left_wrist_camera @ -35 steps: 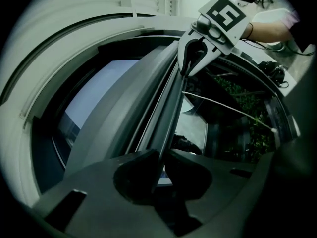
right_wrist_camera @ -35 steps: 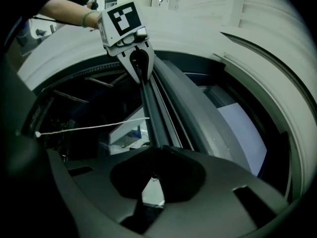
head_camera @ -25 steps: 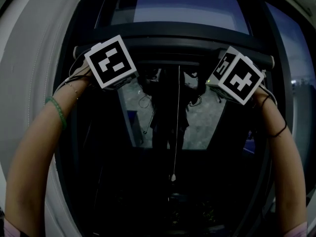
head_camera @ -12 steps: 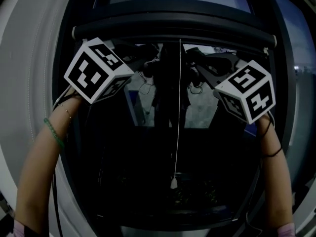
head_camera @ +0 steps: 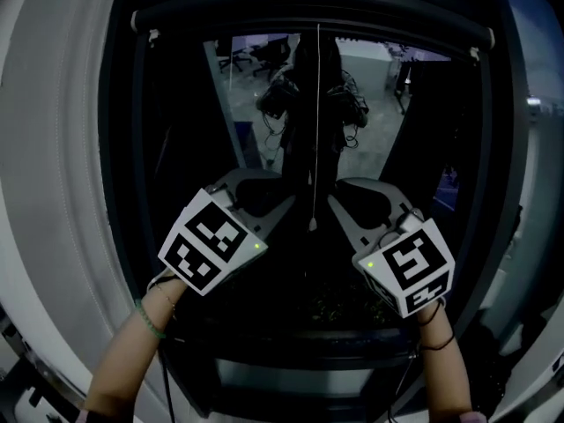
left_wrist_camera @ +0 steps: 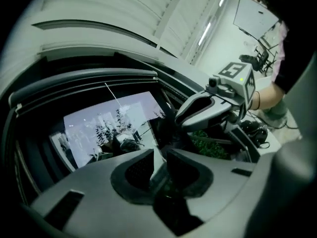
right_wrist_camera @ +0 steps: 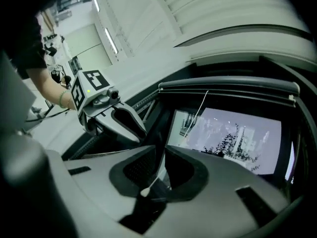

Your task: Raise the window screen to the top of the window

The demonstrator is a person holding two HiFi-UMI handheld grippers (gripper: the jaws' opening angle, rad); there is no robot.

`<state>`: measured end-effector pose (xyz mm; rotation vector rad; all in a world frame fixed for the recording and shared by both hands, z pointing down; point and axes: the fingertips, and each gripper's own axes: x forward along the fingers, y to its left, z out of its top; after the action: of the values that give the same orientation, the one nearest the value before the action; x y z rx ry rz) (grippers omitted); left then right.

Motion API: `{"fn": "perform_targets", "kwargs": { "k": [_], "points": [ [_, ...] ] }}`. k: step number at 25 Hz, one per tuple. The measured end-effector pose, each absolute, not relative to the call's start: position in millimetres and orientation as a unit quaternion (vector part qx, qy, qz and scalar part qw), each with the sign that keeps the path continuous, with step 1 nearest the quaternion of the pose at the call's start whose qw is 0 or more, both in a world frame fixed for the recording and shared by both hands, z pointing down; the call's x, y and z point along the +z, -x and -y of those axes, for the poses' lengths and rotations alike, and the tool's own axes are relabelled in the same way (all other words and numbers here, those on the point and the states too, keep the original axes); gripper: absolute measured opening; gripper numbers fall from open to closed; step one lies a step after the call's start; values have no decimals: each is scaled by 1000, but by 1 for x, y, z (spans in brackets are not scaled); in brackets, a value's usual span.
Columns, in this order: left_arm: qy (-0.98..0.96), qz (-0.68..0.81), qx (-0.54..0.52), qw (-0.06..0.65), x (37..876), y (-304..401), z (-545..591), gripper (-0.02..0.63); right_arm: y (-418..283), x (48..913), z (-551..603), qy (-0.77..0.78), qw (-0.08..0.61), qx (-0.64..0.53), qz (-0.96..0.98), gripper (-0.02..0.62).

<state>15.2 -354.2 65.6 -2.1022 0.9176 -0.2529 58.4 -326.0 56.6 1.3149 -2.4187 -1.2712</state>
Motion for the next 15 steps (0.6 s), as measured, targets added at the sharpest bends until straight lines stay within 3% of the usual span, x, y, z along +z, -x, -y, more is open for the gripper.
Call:
{"fn": "perform_targets", "kwargs": {
  "k": [8, 15],
  "points": [
    [875, -365, -70, 309, 195, -34, 307, 80, -64, 185, 296, -403, 49, -332, 851, 60],
    [884, -409, -70, 214, 298, -6, 272, 80, -45, 286, 261, -384, 36, -235, 892, 60]
  ]
}}
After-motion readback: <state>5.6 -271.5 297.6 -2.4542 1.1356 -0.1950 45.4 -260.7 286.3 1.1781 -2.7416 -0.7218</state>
